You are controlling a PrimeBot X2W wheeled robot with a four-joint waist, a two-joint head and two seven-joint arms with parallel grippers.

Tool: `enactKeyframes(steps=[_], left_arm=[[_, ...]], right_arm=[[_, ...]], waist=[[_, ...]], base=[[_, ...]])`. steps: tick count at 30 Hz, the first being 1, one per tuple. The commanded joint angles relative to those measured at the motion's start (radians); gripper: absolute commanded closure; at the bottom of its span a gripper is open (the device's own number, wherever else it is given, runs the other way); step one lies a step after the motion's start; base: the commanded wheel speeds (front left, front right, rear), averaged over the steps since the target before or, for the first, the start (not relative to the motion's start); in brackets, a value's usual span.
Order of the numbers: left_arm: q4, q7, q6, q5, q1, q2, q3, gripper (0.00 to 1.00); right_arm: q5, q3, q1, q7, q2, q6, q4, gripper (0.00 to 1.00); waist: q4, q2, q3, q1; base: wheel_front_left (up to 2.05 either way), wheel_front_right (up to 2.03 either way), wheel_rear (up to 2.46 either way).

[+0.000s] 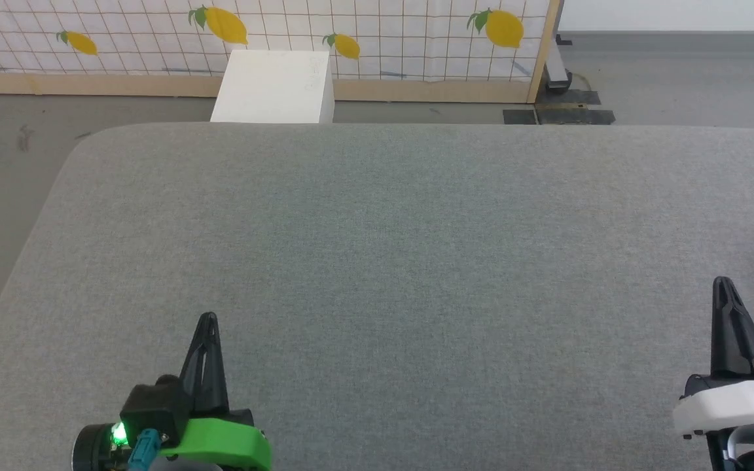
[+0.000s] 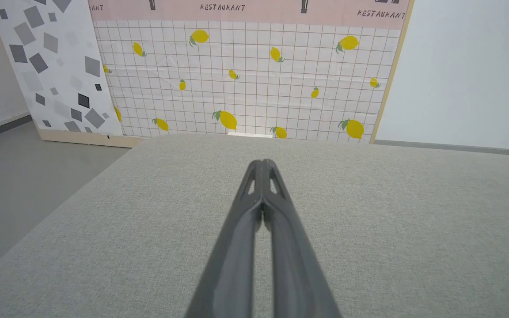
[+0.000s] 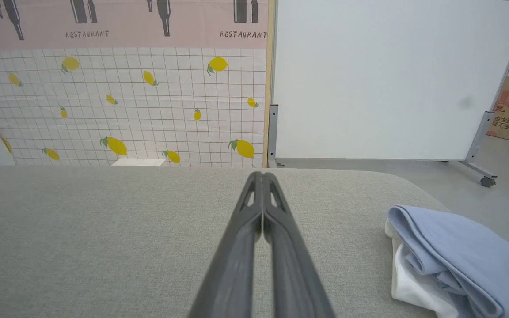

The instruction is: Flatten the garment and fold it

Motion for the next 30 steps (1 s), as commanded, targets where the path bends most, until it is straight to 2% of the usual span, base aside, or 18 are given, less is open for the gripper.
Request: enactKeyframes(steps=[1,30], left_arm=[[0.003,0.007,-0.009,0.016,-0.010,-0.004,0.007,1.00],[0.015,0.070,-0.056,0.068,-0.029,-0.027,0.056,1.00]], right_arm=[[-0.002,0.009,0.000,0.006,0.000,0.000,-0.007,1.00],[-0.007,0.076,0.000,0.064,0.001,-0.001,-0.024,1.00]], waist=[[0.000,0.0000,0.000,0.0001],[0.005,0.0000,-0.007,0.0001]], base=[[0.00,0.00,0.00],[0.00,0.00,0.00]])
